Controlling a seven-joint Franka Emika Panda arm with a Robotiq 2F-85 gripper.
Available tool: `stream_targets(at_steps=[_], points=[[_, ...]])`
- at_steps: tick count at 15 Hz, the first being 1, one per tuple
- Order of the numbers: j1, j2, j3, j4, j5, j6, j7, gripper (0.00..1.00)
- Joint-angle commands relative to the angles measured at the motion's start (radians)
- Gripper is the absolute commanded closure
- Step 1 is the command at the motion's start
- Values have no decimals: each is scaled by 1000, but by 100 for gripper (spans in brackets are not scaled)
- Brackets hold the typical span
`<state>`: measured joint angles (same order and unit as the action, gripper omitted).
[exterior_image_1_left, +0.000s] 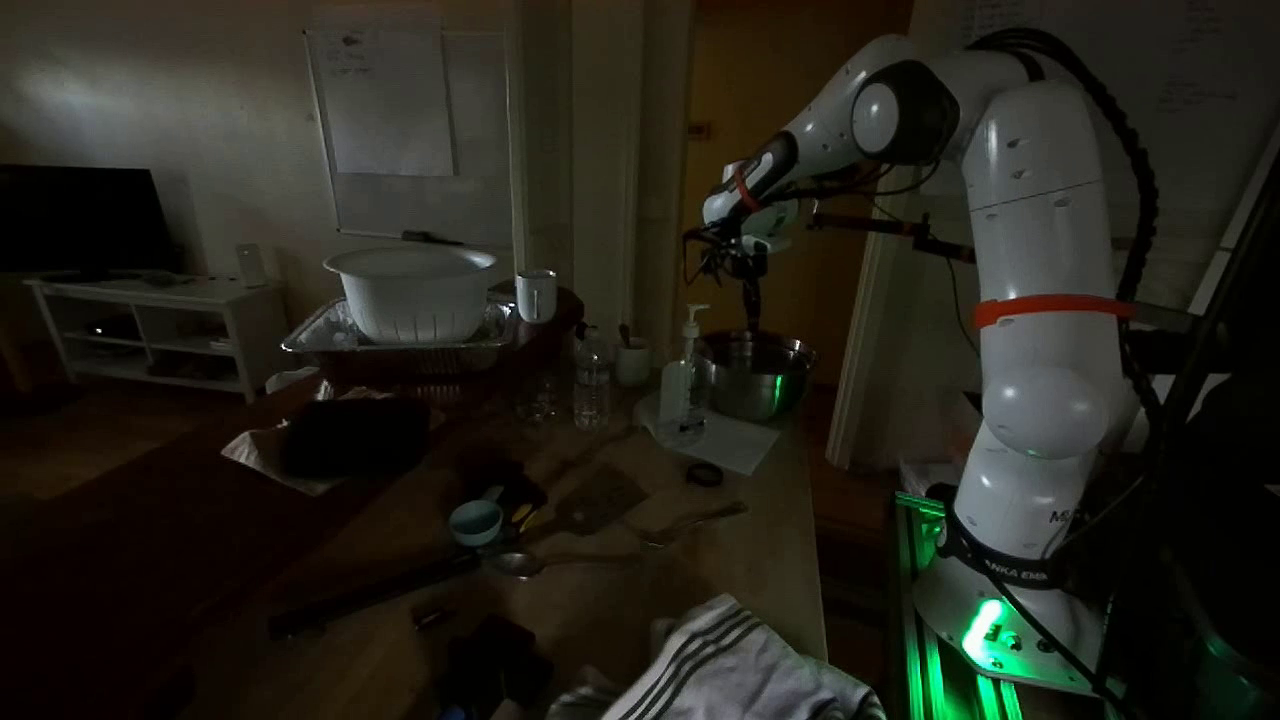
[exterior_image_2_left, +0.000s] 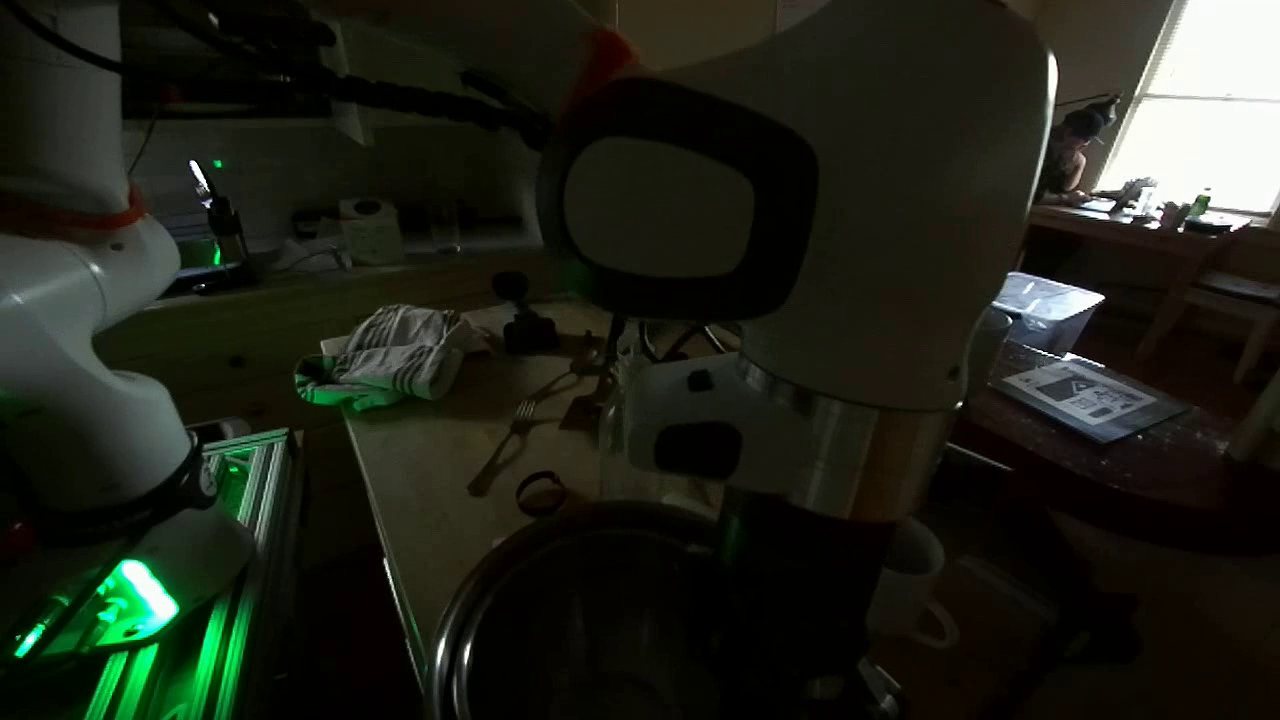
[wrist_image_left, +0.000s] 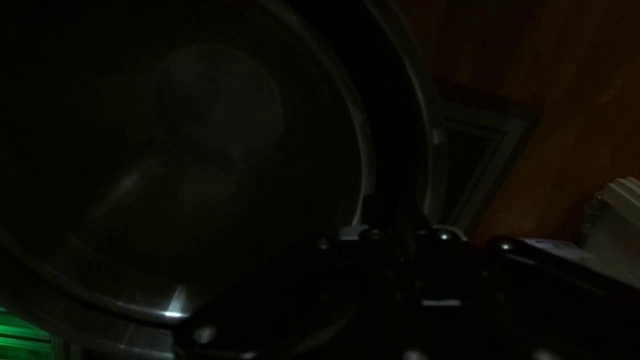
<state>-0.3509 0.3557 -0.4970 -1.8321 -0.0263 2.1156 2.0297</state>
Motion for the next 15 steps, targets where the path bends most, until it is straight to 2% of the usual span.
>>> stream_targets(at_steps=[1, 3, 4, 5, 6, 10, 11, 13, 14, 15], points=[[-24, 8, 18, 43, 28, -58, 28, 96], [-30, 6, 24, 39, 38, -46, 27, 96], [-31, 5, 26, 32, 42, -40, 25, 86], [-29, 3, 26, 22, 40, -32, 29, 61], [-30, 3, 28, 16, 44, -31, 30, 60], [-24, -12, 27, -12, 32, -5, 30, 31], [-27, 6, 28, 20, 25, -30, 17, 49], [-27, 6, 29, 20, 25, -30, 17, 33], [-26, 3, 29, 18, 25, -36, 18, 6], [-26, 0, 30, 16, 29, -43, 20, 8]])
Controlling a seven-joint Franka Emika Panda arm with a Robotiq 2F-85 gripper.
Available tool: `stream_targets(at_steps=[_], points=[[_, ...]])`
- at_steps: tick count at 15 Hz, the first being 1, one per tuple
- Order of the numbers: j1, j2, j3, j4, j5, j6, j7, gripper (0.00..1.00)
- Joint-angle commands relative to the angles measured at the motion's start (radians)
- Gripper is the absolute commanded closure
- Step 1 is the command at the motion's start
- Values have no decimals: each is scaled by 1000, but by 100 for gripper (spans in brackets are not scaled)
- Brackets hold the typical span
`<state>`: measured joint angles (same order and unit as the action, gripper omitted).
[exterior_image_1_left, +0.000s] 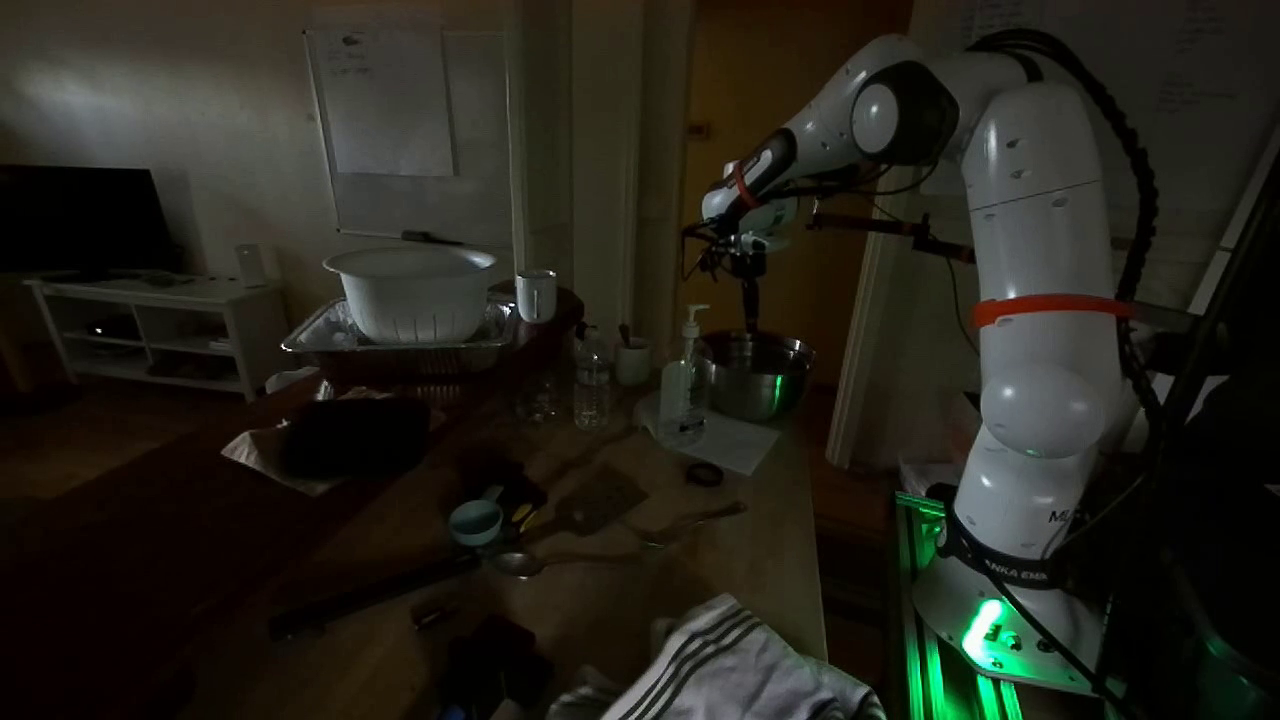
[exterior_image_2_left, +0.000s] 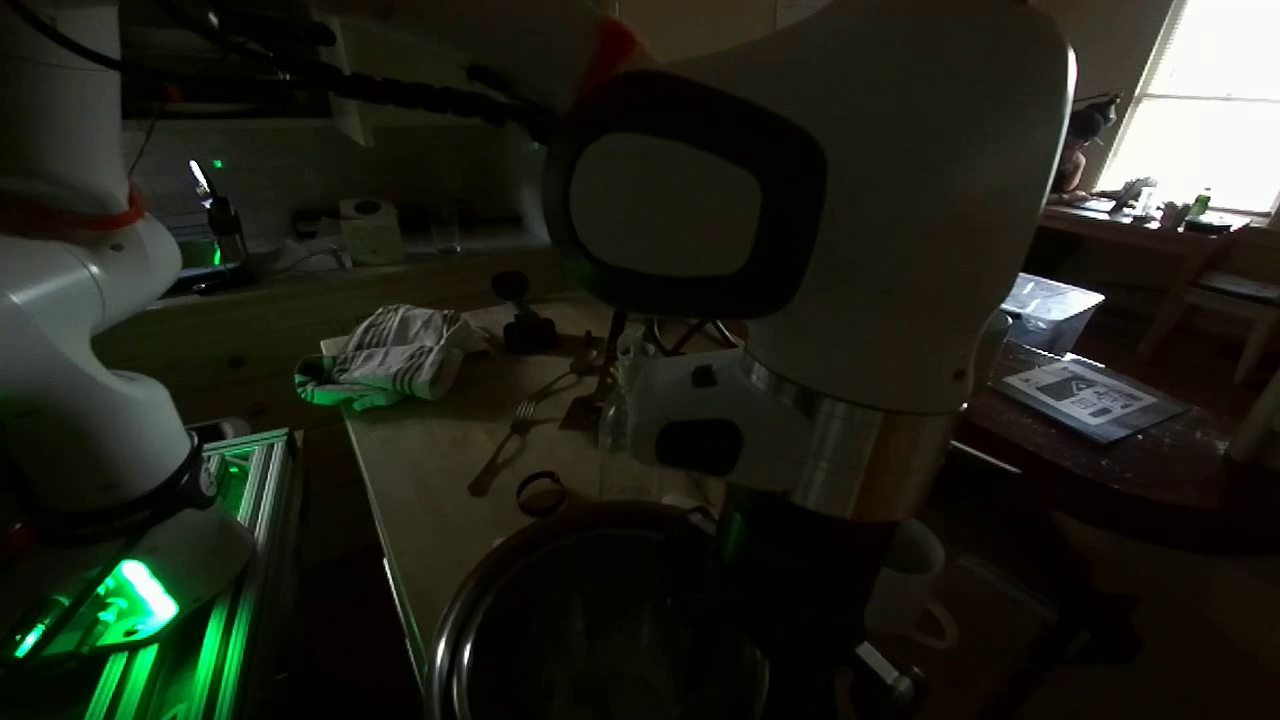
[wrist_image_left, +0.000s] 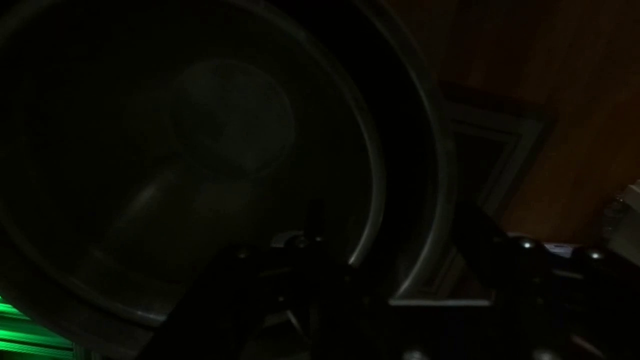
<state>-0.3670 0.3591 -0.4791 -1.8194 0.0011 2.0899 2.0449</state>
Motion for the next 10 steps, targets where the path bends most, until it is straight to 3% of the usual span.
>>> stream_targets(at_steps=[1, 2, 10], points=[[-7, -5, 12, 1, 3, -21, 15, 4], [-2, -9, 12, -6, 1, -21, 29, 0], [14, -29, 23, -43, -8, -35, 71, 0]])
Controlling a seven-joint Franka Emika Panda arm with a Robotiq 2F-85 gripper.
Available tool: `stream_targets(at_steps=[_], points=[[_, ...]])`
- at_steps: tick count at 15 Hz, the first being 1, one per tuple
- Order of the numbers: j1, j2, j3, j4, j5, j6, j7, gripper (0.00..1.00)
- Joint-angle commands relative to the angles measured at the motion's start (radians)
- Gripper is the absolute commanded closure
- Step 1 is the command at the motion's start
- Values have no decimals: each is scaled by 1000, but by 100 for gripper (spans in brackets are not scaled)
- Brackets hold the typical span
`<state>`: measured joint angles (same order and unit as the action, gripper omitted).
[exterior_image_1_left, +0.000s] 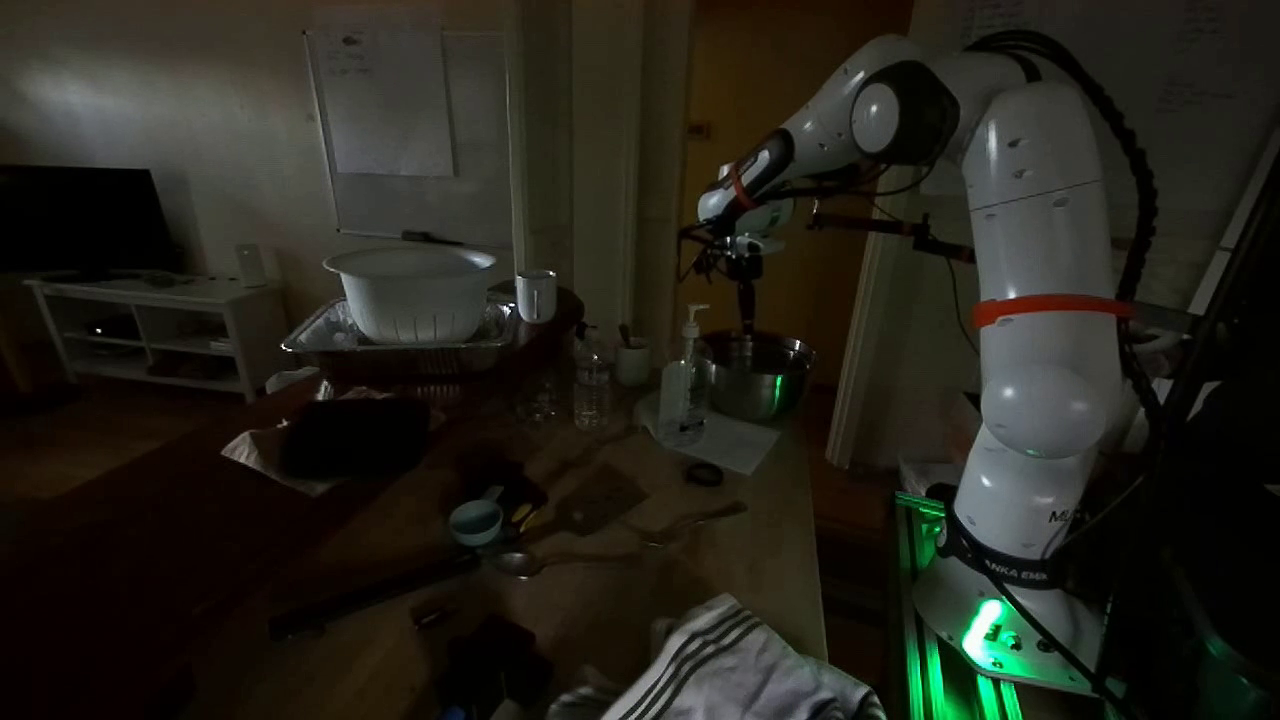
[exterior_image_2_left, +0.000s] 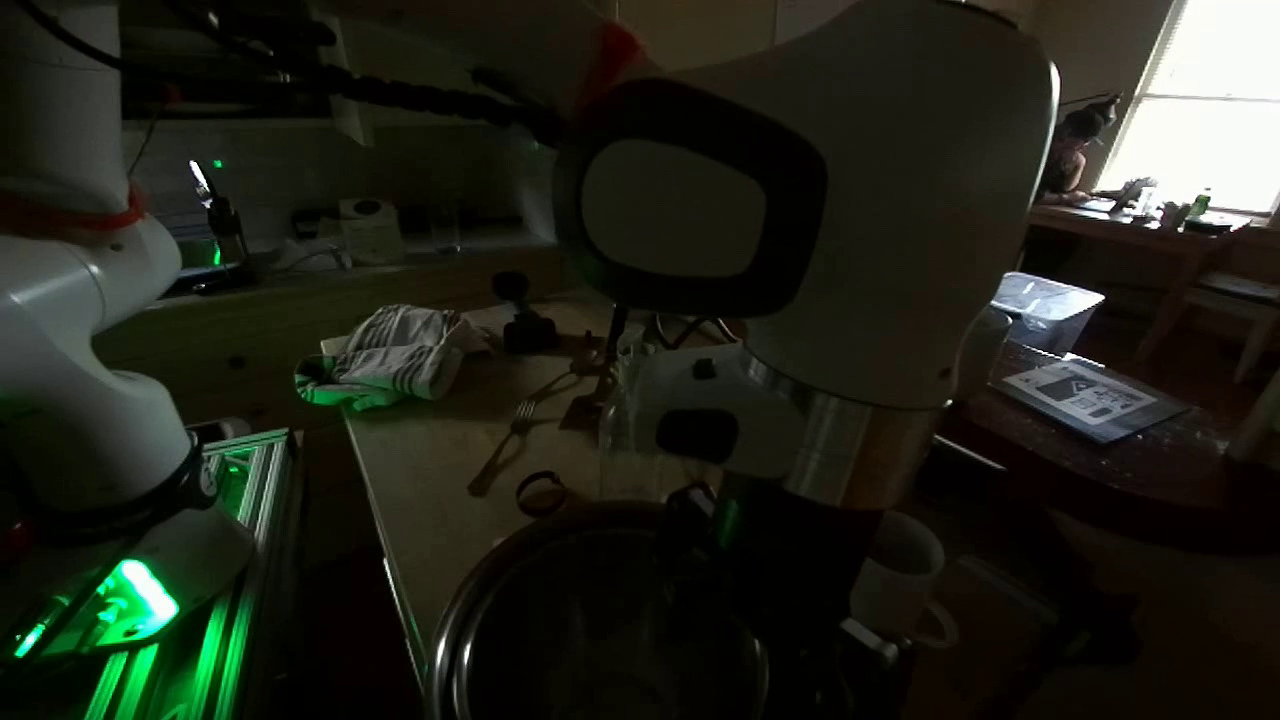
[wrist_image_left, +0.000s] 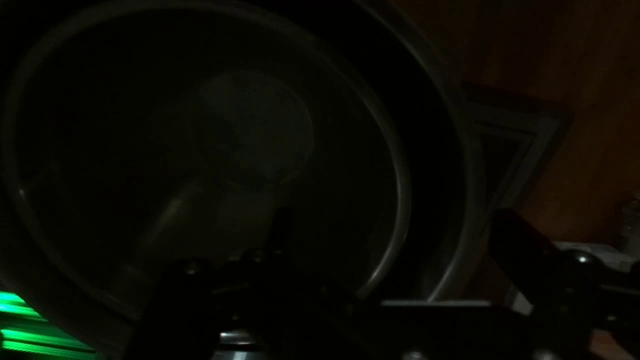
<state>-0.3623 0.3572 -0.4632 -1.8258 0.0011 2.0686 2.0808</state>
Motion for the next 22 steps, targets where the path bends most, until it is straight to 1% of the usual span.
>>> stream_targets(at_steps=[1, 6, 9, 11, 12, 13, 15, 17, 18, 19, 22], points=[[10, -27, 9, -41, -5, -10, 34, 0], [10, -14, 30, -58, 2, 29, 10, 0], [6, 6, 41, -60, 2, 66, -10, 6], [3, 23, 44, -57, 3, 94, -22, 7], [2, 31, 44, -56, 3, 107, -27, 10], [1, 38, 44, -54, 5, 114, -33, 9], [3, 49, 44, -55, 1, 121, -43, 12], [8, 52, 42, -61, -6, 127, -48, 37], [9, 50, 43, -64, -9, 133, -54, 43], [11, 46, 43, -66, -12, 134, -57, 53], [13, 37, 42, -71, -19, 147, -70, 76]])
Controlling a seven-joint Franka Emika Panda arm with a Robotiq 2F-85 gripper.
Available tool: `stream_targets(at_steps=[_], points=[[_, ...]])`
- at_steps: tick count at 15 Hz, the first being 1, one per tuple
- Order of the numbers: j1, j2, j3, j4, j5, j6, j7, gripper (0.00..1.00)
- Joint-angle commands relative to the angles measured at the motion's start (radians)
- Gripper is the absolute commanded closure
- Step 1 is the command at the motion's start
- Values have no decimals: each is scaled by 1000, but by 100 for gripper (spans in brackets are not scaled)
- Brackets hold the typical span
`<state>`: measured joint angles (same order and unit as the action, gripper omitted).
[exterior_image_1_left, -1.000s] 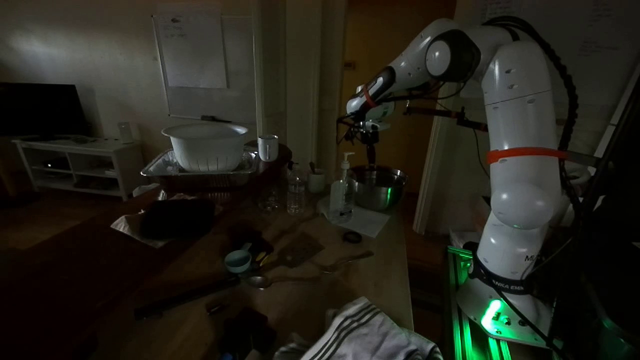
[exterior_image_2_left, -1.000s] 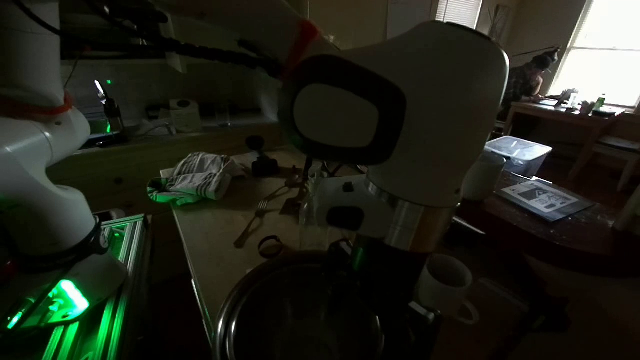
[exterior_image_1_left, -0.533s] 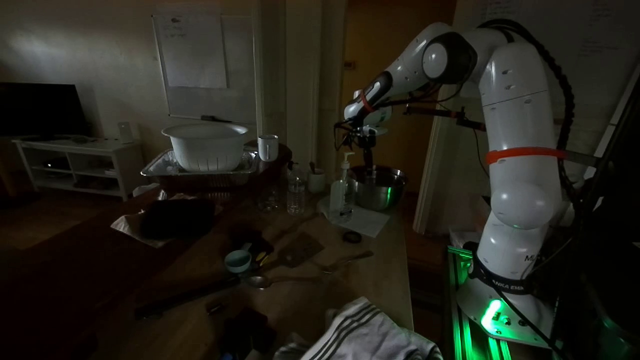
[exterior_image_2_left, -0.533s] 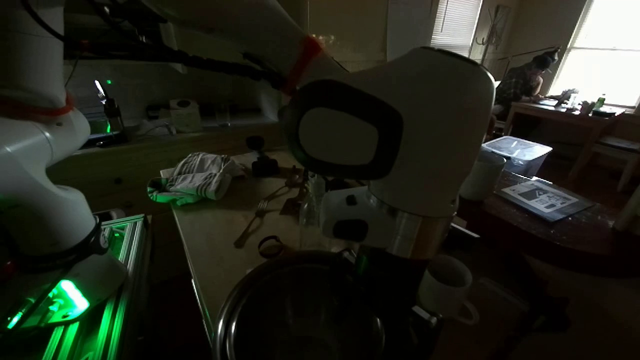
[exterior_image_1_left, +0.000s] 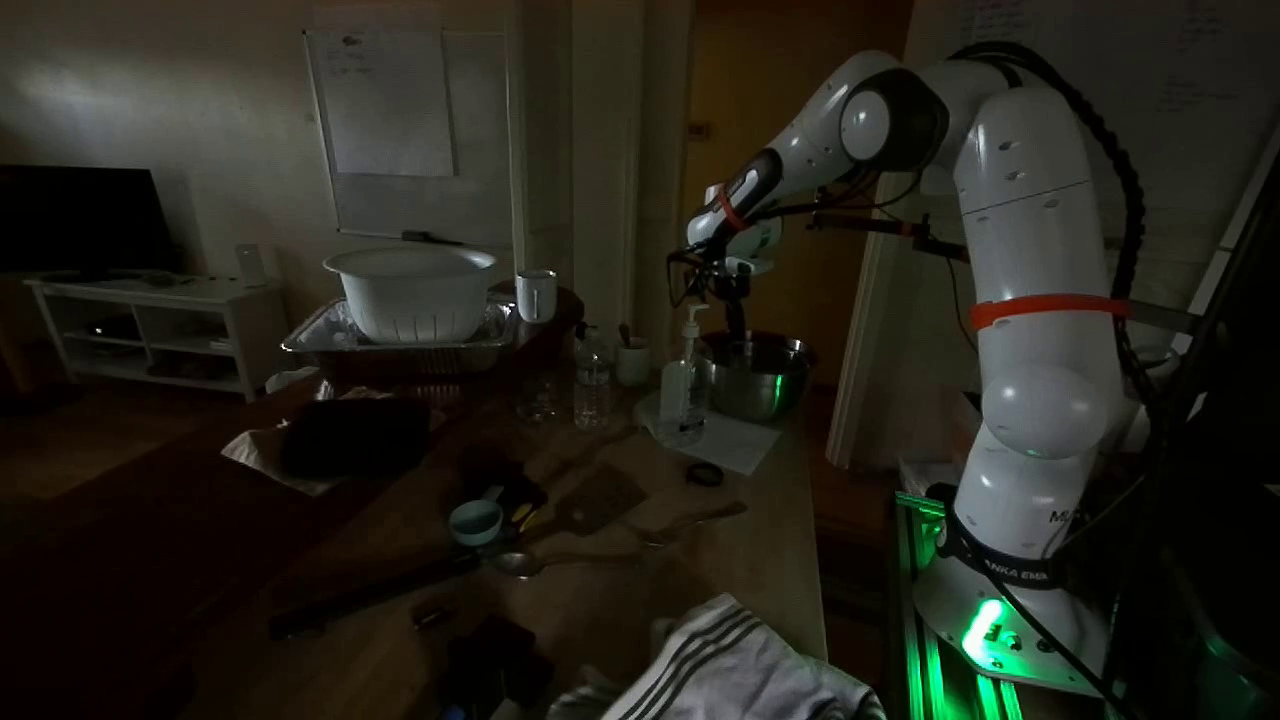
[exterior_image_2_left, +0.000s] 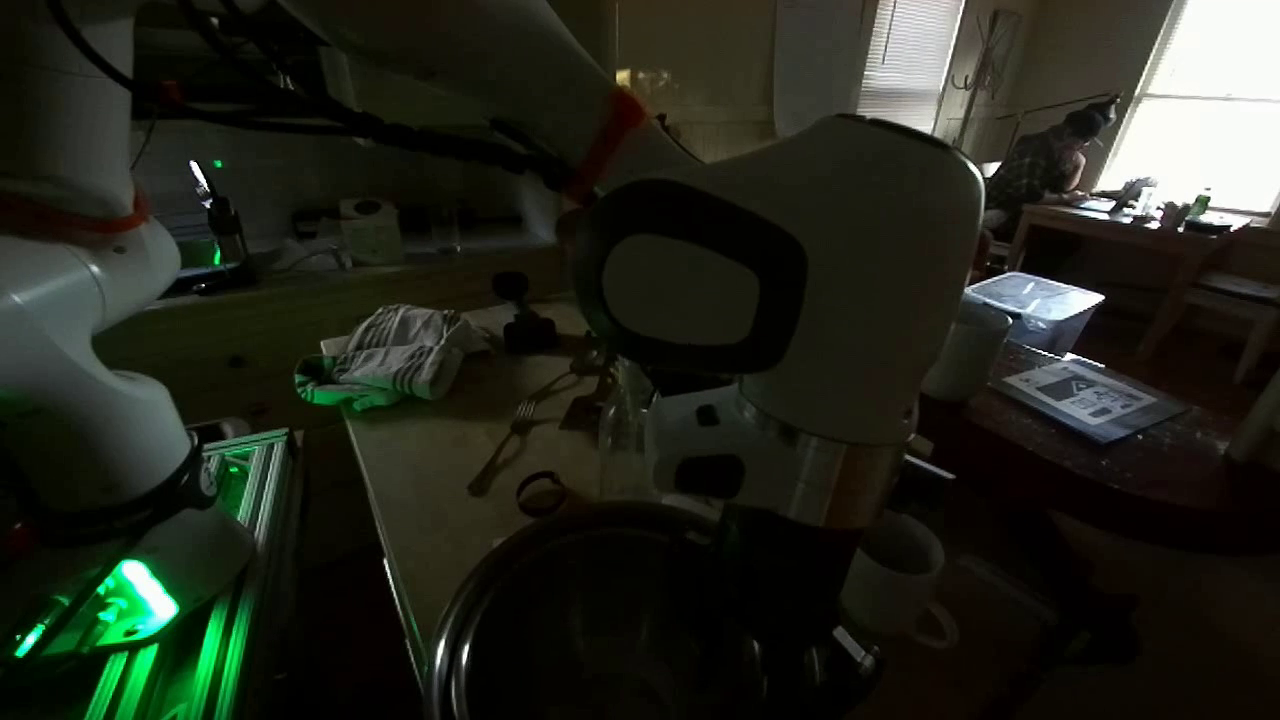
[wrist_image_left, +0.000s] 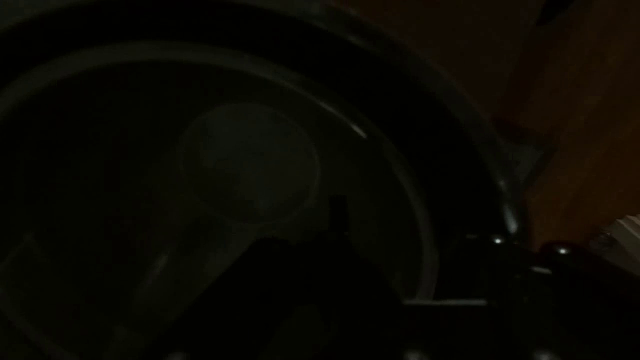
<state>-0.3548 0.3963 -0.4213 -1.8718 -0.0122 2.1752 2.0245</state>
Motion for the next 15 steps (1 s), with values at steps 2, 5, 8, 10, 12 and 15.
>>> stream_targets(at_steps=[2, 5, 8, 10, 12, 15], points=[[7, -1, -2, -25, -8, 50, -17, 91], [11, 2, -8, -19, -21, 43, -10, 98], [9, 4, -16, -5, -29, 23, 0, 97], [0, -9, -21, 8, -24, -4, -12, 97], [-9, -27, -25, 22, -17, -38, -28, 98], [-23, -52, -30, 51, -8, -96, -47, 97]])
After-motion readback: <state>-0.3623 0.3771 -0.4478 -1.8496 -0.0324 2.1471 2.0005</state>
